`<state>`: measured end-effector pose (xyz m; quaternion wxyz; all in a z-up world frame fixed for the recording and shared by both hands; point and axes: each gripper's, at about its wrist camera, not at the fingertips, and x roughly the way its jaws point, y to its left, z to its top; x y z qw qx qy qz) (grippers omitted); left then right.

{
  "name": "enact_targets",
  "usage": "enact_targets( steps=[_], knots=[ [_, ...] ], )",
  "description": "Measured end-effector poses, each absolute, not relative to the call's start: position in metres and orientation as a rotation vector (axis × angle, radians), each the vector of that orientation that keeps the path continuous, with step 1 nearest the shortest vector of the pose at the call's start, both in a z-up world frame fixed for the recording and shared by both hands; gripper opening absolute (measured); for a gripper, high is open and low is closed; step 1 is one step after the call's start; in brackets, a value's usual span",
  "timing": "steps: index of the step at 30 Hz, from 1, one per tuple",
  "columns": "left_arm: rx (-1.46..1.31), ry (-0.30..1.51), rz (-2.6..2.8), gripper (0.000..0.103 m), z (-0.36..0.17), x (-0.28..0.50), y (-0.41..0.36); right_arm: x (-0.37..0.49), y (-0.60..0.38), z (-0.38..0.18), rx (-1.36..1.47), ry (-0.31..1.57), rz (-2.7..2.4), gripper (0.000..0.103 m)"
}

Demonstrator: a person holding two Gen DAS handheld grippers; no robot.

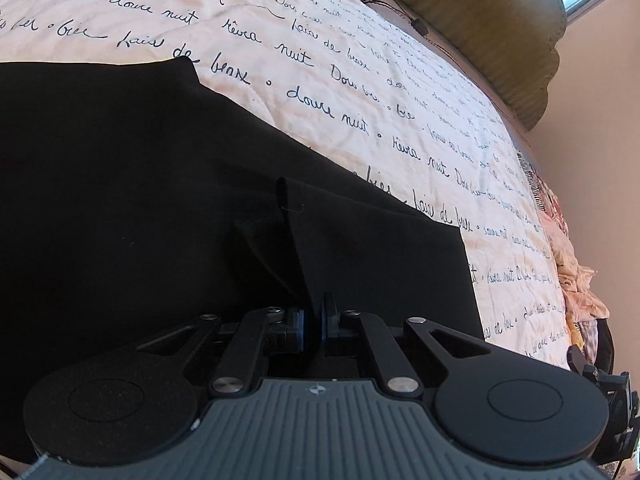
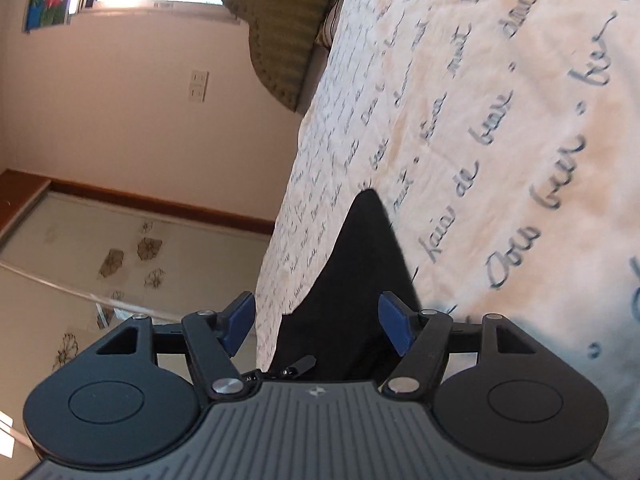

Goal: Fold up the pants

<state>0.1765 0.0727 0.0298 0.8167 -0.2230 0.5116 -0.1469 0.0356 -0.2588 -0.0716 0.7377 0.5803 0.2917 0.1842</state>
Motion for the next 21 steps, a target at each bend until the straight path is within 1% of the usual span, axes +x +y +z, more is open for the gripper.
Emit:
enact_targets(
  steps=[7, 11, 12, 14, 16, 18, 21],
  knots=[
    [-0.49, 1.093, -0.33, 0.009, 0.019, 0.178, 0.077, 0.067, -0.2, -0.055, 1.16, 0.711, 0.509, 0.069],
    [-0.496, 1.089, -0.343, 0.01, 0.017, 0.181, 0.081, 0.087, -0.181, -0.059, 1.121, 0.768, 0.513, 0.068],
    [-0.5, 1.089, -0.347, 0.01, 0.016, 0.181, 0.082, 0.091, -0.178, -0.062, 1.092, 0.785, 0.498, 0.07],
    [-0.506, 1.088, -0.351, 0.011, 0.015, 0.18, 0.084, 0.097, -0.176, -0.077, 1.063, 0.841, 0.471, 0.067],
    [-0.511, 1.085, -0.358, 0.011, 0.014, 0.179, 0.085, 0.091, -0.176, -0.078, 1.054, 0.807, 0.478, 0.067],
    [-0.518, 1.082, -0.365, 0.011, 0.013, 0.176, 0.087, 0.088, -0.175, -0.075, 1.029, 0.817, 0.473, 0.067],
    [-0.539, 1.076, -0.379, 0.014, 0.012, 0.174, 0.092, 0.087, -0.173, -0.073, 1.016, 0.826, 0.456, 0.067]
  ],
)
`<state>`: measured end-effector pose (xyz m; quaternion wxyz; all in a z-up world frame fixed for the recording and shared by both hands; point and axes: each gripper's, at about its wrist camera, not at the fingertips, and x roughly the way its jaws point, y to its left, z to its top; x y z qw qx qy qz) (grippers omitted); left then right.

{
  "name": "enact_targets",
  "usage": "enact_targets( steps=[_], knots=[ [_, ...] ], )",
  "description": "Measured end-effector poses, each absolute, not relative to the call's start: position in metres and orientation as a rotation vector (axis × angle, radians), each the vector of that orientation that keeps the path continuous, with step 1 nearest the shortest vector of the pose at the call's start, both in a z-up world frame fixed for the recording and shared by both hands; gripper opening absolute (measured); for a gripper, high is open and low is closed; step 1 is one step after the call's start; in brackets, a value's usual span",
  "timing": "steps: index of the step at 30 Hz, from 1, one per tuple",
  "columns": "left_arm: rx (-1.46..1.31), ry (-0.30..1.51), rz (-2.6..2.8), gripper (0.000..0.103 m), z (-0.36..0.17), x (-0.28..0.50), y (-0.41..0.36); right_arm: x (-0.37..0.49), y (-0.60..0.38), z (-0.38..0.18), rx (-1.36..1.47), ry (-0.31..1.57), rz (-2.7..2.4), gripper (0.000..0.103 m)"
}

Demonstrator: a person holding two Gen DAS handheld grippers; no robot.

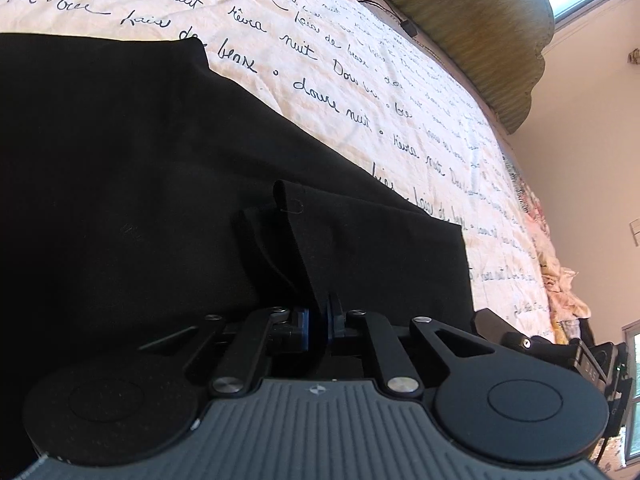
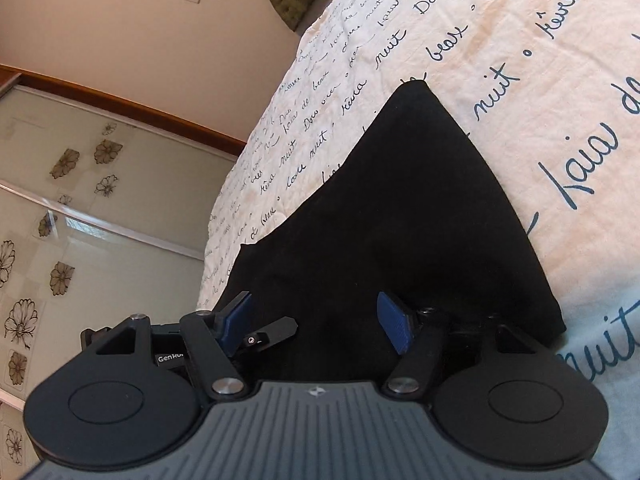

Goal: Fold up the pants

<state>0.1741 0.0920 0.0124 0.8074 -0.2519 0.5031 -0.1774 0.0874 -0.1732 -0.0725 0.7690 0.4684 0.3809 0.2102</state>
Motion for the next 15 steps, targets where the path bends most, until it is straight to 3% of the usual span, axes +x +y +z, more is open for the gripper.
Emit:
enact_targets(
  steps=[3, 5, 6, 9, 13, 15],
  knots=[
    [-0.548, 1.067, -0.382, 0.019, 0.015, 0.165, 0.108, 0.089, -0.17, -0.067, 1.011, 0.851, 0.42, 0.068],
    [-0.553, 1.047, -0.378, 0.029, 0.021, 0.154, 0.125, 0.089, -0.165, -0.06, 0.992, 0.864, 0.392, 0.072],
    [-0.556, 1.03, -0.367, 0.028, 0.026, 0.146, 0.137, 0.089, -0.16, -0.056, 0.974, 0.865, 0.387, 0.076],
    [-0.55, 0.928, -0.265, 0.029, 0.047, 0.107, 0.191, 0.092, -0.135, -0.041, 0.895, 0.864, 0.428, 0.077],
    [-0.602, 0.779, -0.056, 0.046, 0.068, 0.04, 0.274, 0.089, -0.066, -0.013, 0.602, 0.832, 0.563, 0.077],
    [-0.631, 0.721, 0.07, 0.049, 0.074, 0.003, 0.31, 0.081, -0.013, 0.0, 0.345, 0.793, 0.636, 0.077]
  ],
)
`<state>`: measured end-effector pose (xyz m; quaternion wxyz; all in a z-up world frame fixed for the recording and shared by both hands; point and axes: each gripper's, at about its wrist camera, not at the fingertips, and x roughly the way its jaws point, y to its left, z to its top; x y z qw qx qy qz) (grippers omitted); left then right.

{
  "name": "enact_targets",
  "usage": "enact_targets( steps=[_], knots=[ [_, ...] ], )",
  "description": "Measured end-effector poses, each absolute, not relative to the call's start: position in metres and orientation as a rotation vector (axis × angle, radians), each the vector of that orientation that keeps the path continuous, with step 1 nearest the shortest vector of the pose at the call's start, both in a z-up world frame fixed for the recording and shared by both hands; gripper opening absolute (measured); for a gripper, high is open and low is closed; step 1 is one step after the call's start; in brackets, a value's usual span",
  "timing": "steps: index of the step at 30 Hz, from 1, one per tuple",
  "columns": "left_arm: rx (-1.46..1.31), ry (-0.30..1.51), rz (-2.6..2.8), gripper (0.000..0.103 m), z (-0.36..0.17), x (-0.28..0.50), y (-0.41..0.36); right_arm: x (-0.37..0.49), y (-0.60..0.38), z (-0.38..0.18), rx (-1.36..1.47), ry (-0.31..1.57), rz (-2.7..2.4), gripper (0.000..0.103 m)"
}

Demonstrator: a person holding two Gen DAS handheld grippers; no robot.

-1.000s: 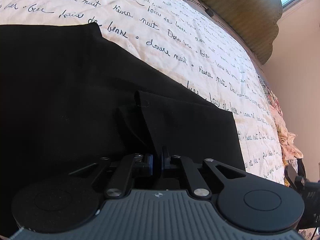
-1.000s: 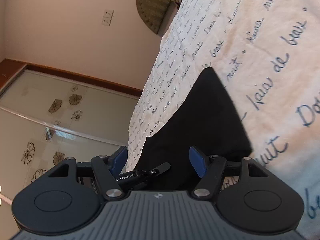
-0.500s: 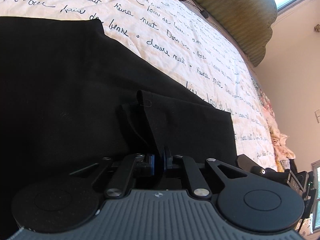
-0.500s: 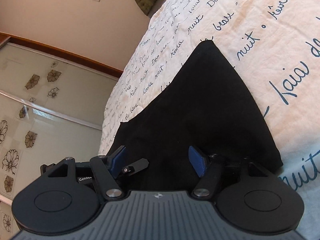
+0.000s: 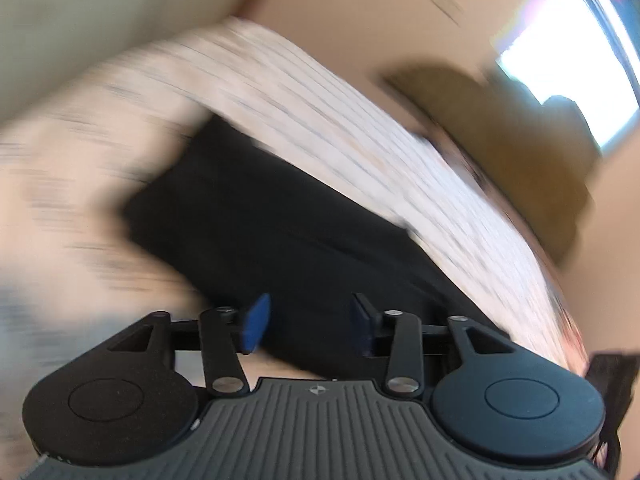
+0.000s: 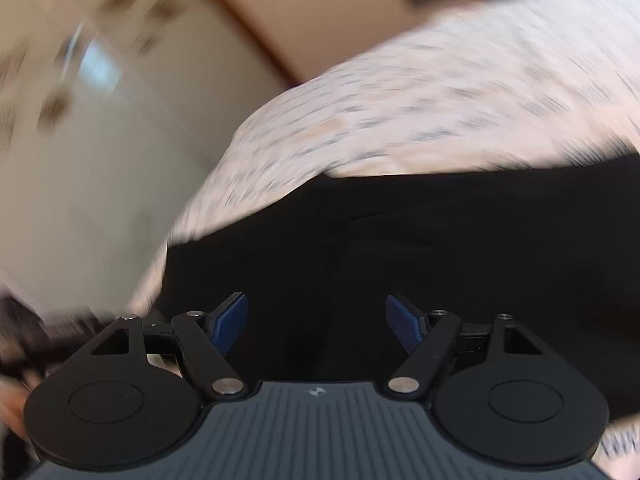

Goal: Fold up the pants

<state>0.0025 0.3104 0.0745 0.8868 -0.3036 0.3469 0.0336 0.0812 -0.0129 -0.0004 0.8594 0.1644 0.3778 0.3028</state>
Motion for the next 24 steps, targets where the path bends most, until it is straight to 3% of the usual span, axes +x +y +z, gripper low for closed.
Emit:
enact_targets(
  steps=[7, 13, 19, 20, 21, 24],
  knots=[
    [-0.7, 0.582, 0.312, 0.054, 0.099, -0.089, 0.38, 0.031, 0.141, 0.007, -0.24, 0.627, 0.927, 0.075],
    [-0.769, 0.599, 0.277, 0.056, 0.091, -0.082, 0.392, 0.02, 0.225, -0.008, -0.568, 0.515, 0.931, 0.075],
    [-0.868, 0.591, 0.237, 0.066, 0.078, -0.065, 0.394, 0.022, 0.254, -0.022, -0.72, 0.378, 0.855, 0.073],
    [-0.909, 0.588, 0.225, 0.067, 0.074, -0.06, 0.393, 0.024, 0.256, -0.023, -0.723, 0.361, 0.854, 0.064],
    [-0.957, 0.582, 0.212, 0.067, 0.071, -0.055, 0.393, 0.026, 0.256, -0.024, -0.716, 0.366, 0.87, 0.039],
    [-1.139, 0.564, 0.153, 0.075, 0.055, -0.041, 0.39, 0.037, 0.252, -0.02, -0.628, 0.412, 0.889, 0.028]
  ],
)
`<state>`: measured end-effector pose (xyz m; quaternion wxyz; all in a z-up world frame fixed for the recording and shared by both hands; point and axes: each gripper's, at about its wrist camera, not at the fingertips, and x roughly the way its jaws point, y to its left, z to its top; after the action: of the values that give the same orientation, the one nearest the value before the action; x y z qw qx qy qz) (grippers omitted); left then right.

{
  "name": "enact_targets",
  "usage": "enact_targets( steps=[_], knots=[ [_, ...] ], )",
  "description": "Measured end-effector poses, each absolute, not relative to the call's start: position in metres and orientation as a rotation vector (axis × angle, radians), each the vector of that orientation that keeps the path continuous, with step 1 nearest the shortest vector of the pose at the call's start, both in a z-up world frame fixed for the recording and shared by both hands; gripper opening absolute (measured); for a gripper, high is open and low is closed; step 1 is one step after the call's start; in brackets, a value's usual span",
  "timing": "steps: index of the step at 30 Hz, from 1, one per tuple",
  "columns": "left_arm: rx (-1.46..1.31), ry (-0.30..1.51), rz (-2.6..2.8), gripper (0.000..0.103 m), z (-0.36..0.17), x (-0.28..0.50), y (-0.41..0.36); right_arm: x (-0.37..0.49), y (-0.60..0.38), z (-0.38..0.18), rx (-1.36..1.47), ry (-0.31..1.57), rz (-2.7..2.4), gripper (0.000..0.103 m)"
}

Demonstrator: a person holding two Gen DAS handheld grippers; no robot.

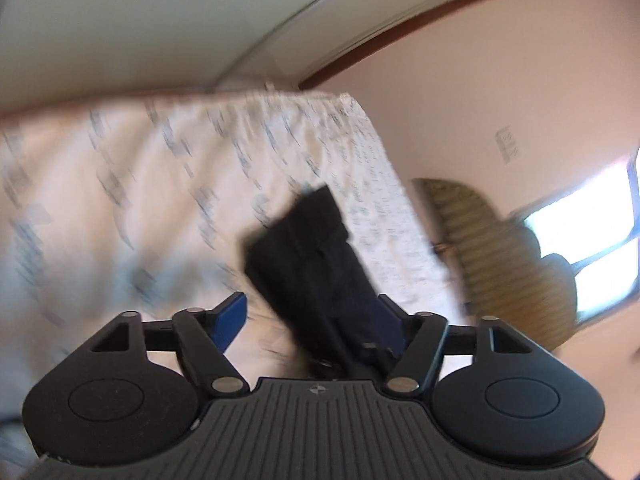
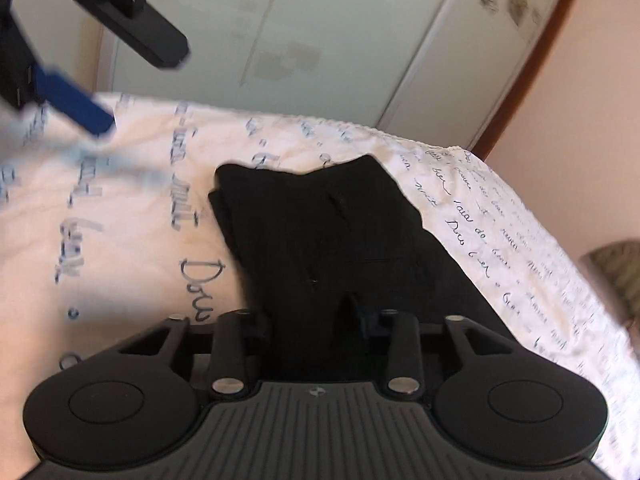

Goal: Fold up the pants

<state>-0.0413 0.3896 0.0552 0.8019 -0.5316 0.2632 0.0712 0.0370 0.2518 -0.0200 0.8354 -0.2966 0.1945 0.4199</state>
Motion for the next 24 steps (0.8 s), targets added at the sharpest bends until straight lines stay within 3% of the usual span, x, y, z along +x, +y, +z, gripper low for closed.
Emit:
enact_targets(
  steps=[4, 8, 9, 10, 12, 13, 14, 16, 18, 22, 24],
  knots=[
    [-1.278, 0.634, 0.119, 0.077, 0.029, -0.005, 0.375, 0.054, 0.233, -0.008, -0.431, 0.463, 0.915, 0.02],
    [-1.367, 0.661, 0.19, 0.074, 0.004, 0.031, 0.372, 0.066, 0.223, -0.003, -0.29, 0.524, 0.934, 0.02],
    [-1.349, 0.656, 0.231, 0.067, 0.001, 0.038, 0.374, 0.068, 0.22, -0.002, -0.254, 0.531, 0.94, 0.02],
    [-1.318, 0.651, 0.274, 0.045, 0.0, 0.044, 0.375, 0.07, 0.218, -0.002, -0.226, 0.538, 0.942, 0.02],
    [-1.215, 0.664, 0.309, 0.032, 0.005, 0.058, 0.375, 0.075, 0.215, -0.004, -0.179, 0.589, 0.968, 0.023],
    [-1.128, 0.662, 0.305, 0.02, 0.012, 0.063, 0.372, 0.079, 0.213, -0.005, -0.149, 0.639, 0.996, 0.031],
    [-1.015, 0.658, 0.293, 0.019, 0.022, 0.068, 0.365, 0.085, 0.209, -0.005, -0.098, 0.692, 1.021, 0.036],
    [-0.779, 0.635, 0.272, 0.017, 0.046, 0.074, 0.343, 0.098, 0.188, -0.003, 0.073, 0.751, 1.051, 0.069],
    [-0.548, 0.591, 0.227, 0.015, 0.067, 0.076, 0.313, 0.12, 0.153, -0.005, 0.342, 0.82, 1.051, 0.086],
    [-0.225, 0.553, 0.011, 0.015, 0.081, 0.076, 0.245, 0.168, 0.078, -0.039, 0.966, 1.004, 1.032, 0.088],
    [-0.131, 0.573, -0.106, 0.016, 0.071, 0.078, 0.21, 0.178, 0.058, -0.051, 1.103, 1.038, 1.009, 0.093]
  ],
)
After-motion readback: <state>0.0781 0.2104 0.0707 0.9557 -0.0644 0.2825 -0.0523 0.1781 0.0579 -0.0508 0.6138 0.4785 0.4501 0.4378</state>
